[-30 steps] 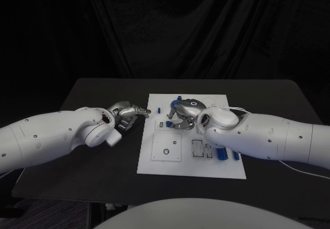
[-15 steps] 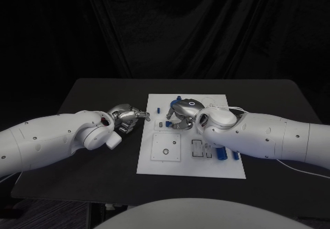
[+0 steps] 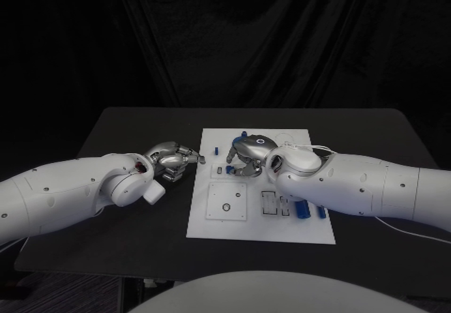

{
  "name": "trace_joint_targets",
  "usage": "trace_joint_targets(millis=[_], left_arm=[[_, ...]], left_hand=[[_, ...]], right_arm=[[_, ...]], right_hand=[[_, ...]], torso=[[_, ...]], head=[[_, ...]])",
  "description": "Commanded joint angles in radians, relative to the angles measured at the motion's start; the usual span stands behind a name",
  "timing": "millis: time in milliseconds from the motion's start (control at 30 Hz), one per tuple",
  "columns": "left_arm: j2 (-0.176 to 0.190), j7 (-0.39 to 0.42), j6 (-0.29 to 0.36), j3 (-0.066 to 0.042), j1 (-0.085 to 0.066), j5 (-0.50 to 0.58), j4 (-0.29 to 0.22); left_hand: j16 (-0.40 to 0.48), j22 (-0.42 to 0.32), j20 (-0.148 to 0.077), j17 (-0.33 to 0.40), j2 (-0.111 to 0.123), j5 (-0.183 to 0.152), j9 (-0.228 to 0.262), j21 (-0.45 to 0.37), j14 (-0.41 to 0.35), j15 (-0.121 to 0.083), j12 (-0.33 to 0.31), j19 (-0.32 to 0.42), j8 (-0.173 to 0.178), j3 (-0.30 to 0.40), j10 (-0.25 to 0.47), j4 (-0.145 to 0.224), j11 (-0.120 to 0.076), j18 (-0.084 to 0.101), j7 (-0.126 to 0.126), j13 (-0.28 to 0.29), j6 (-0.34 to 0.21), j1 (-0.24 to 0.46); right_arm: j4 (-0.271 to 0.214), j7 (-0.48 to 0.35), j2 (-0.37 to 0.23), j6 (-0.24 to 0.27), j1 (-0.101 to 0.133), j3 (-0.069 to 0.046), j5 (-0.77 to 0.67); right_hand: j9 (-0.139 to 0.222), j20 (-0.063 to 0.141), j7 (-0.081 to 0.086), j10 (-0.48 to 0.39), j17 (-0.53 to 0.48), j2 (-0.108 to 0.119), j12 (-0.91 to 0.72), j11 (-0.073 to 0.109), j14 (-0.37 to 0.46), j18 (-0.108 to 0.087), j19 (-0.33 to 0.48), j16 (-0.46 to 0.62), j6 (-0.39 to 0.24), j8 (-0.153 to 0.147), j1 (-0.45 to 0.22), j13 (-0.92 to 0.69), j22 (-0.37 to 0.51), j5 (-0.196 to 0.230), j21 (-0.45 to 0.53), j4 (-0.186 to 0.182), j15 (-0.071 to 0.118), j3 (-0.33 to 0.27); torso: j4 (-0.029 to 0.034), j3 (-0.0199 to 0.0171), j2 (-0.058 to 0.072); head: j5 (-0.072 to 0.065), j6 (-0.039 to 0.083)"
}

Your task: Assemble the parts on the task board

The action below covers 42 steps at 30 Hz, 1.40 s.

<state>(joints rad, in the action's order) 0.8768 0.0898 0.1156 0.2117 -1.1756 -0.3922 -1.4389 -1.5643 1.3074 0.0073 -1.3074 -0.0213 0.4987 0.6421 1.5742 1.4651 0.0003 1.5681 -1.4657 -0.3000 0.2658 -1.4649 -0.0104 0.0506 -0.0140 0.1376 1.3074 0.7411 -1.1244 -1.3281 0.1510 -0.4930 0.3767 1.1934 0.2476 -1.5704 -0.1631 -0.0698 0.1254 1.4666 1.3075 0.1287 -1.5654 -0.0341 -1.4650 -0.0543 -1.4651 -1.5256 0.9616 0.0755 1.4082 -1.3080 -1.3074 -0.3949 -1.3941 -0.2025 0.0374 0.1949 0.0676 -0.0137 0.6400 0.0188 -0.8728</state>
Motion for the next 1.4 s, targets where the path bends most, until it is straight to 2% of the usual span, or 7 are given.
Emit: trace_joint_targets(millis=[33,267,600,733,800,933,1400], left_arm=[[-0.003,0.065,-0.020,-0.001,0.003,0.015,0.004],[-0.008,0.055,-0.030,-0.001,0.005,0.015,0.015],[-0.013,0.037,-0.043,-0.001,0.008,0.015,0.019],[-0.015,0.030,-0.048,-0.001,0.009,0.015,0.020],[-0.015,0.025,-0.051,-0.001,0.010,0.015,0.020],[-0.014,0.015,-0.061,-0.001,0.011,0.015,0.019],[-0.015,0.000,-0.079,-0.001,0.013,0.015,0.016]], left_hand=[[-0.006,0.263,0.007,-0.263,0.001,-0.010,0.002,-0.003,0.106,0.002,0.003,-0.105,-0.007,-0.005,-0.106,0.001,0.004,0.014,0.000,0.263,-0.009,-0.010],[-0.005,0.263,0.011,-0.258,0.014,-0.038,-0.001,-0.003,0.103,0.005,0.003,-0.105,-0.027,-0.034,-0.106,-0.009,0.009,0.014,0.004,0.263,-0.041,-0.036],[-0.002,0.263,0.015,-0.247,0.024,-0.040,0.000,-0.003,0.098,0.011,0.003,-0.104,-0.044,-0.058,-0.106,-0.018,0.014,0.014,0.011,0.263,-0.069,-0.045],[-0.001,0.262,0.018,-0.242,0.033,-0.043,0.000,-0.003,0.095,0.014,0.001,-0.100,-0.055,-0.076,-0.104,-0.029,0.017,0.013,0.014,0.262,-0.086,-0.043],[-0.001,0.261,0.020,-0.241,0.036,-0.049,-0.001,-0.002,0.095,0.015,0.001,-0.098,-0.060,-0.086,-0.104,-0.035,0.019,0.013,0.015,0.262,-0.094,-0.041],[0.002,0.260,0.024,-0.233,0.030,-0.084,-0.003,-0.002,0.091,0.018,-0.002,-0.094,-0.077,-0.106,-0.100,-0.051,0.021,0.013,0.017,0.258,-0.108,-0.045],[0.003,0.259,0.025,-0.228,0.016,-0.084,-0.005,-0.001,0.088,0.018,-0.005,-0.092,-0.091,-0.107,-0.098,-0.057,0.020,0.013,0.015,0.256,-0.105,-0.059]], right_arm=[[0.004,0.000,0.003,-0.001,-0.004,-0.001,-0.001],[0.014,0.000,0.008,-0.010,-0.007,-0.001,-0.001],[0.019,-0.001,0.010,-0.020,-0.012,-0.001,-0.001],[0.023,-0.001,0.012,-0.020,-0.013,-0.001,-0.001],[0.026,-0.002,0.013,-0.018,-0.013,-0.001,-0.001],[0.031,-0.008,0.016,-0.014,-0.014,-0.001,-0.001],[0.051,-0.026,0.029,-0.007,-0.025,-0.001,-0.001]], right_hand=[[0.002,-0.005,0.001,0.104,0.207,0.003,-0.005,-0.008,-0.093,0.013,-0.042,-0.004,-0.002,-0.001,-0.005,-0.263,-0.209,0.012,0.002,0.005,-0.007,-0.001],[0.003,-0.006,0.002,0.104,0.204,0.005,-0.005,-0.010,-0.092,0.012,-0.040,-0.003,-0.010,-0.004,-0.012,-0.263,-0.208,0.046,0.004,0.007,-0.009,-0.001],[0.003,-0.008,0.003,0.104,0.204,0.009,-0.005,-0.010,-0.092,0.012,-0.037,-0.003,-0.014,-0.002,-0.021,-0.263,-0.207,0.095,0.006,0.008,-0.010,-0.007],[0.002,-0.008,0.003,0.104,0.202,0.009,-0.005,-0.010,-0.092,0.011,-0.036,-0.002,-0.013,-0.002,-0.021,-0.263,-0.206,0.096,0.009,0.008,-0.010,-0.008],[0.000,-0.008,0.001,0.104,0.199,0.004,-0.005,-0.009,-0.091,0.010,-0.035,0.000,-0.006,0.002,-0.016,-0.263,-0.205,0.092,0.013,0.012,-0.009,-0.004],[-0.010,-0.006,-0.005,0.104,0.196,-0.002,-0.005,-0.004,-0.090,0.009,-0.032,0.002,0.019,0.017,-0.005,-0.263,-0.204,0.051,0.015,0.022,-0.005,0.006],[-0.051,0.008,-0.029,0.104,0.194,-0.014,-0.005,0.017,-0.090,0.009,-0.031,0.003,0.093,0.062,0.010,-0.263,-0.204,-0.017,0.015,0.052,0.012,0.028]], torso=[[0.0000,0.0003,0.000],[0.0001,0.0002,0.000],[0.0000,0.0001,0.000],[-0.0001,0.0002,0.000],[0.0001,0.0002,0.000],[0.0002,0.0002,0.000],[-0.0001,0.0004,0.000]], head=[[-0.001,0.000],[-0.003,0.000],[-0.002,0.000],[-0.003,0.000],[-0.004,0.000],[-0.002,0.000],[-0.002,0.000]])
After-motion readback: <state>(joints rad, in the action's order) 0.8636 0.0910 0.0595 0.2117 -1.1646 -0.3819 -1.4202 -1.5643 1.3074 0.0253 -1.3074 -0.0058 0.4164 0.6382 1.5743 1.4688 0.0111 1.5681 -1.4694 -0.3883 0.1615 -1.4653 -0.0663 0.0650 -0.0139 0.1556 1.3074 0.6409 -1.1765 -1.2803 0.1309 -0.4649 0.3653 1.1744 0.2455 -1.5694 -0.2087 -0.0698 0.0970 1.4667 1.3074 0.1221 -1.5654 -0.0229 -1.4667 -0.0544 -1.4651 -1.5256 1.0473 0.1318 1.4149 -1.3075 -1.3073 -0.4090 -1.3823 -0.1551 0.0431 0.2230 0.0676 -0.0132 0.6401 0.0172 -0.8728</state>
